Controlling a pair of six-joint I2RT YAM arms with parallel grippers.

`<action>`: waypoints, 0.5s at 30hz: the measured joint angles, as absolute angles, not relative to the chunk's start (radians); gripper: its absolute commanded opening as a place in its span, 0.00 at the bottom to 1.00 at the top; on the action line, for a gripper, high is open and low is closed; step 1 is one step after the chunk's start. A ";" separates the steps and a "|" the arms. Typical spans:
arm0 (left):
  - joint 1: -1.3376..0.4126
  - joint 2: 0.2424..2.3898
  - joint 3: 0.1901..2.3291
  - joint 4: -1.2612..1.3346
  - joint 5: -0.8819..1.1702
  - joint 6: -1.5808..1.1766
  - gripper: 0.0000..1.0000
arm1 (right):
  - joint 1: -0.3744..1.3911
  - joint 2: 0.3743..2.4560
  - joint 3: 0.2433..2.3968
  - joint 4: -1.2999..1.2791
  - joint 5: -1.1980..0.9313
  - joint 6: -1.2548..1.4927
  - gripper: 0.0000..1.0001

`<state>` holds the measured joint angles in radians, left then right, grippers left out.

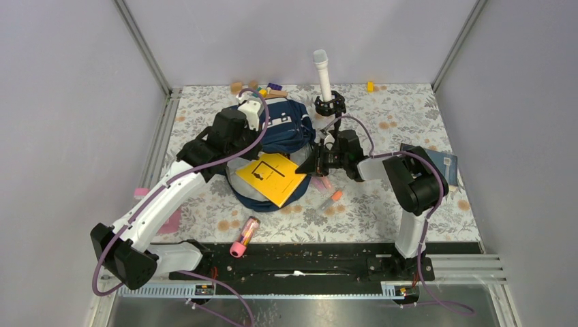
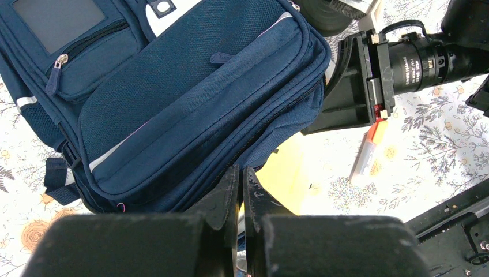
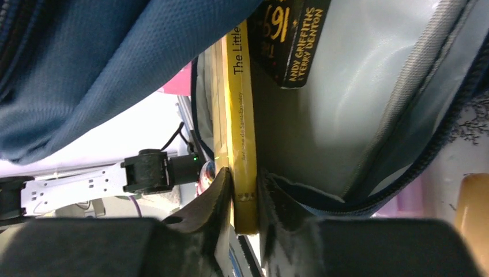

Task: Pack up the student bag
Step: Place the book in the student bag.

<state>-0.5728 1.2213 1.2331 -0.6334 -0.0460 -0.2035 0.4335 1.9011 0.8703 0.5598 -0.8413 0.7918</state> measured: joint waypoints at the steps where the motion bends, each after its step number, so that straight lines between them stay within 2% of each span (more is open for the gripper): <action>1: -0.573 1.222 1.233 -0.633 -0.046 -0.204 0.00 | 0.434 1.901 0.857 0.595 -0.851 0.819 0.07; 2: -0.573 1.221 1.233 -0.633 -0.046 -0.204 0.00 | 0.434 1.898 0.847 0.619 -0.854 0.837 0.01; 3: -0.573 1.221 1.233 -0.633 -0.046 -0.204 0.00 | 0.434 1.892 0.834 0.647 -0.854 0.858 0.00; 10: -0.573 1.221 1.233 -0.633 -0.048 -0.204 0.00 | 0.435 1.806 0.728 0.727 -0.777 0.936 0.00; 15: -0.573 1.221 1.233 -0.632 -0.049 -0.204 0.00 | 0.436 1.760 0.603 0.877 -0.690 1.022 0.00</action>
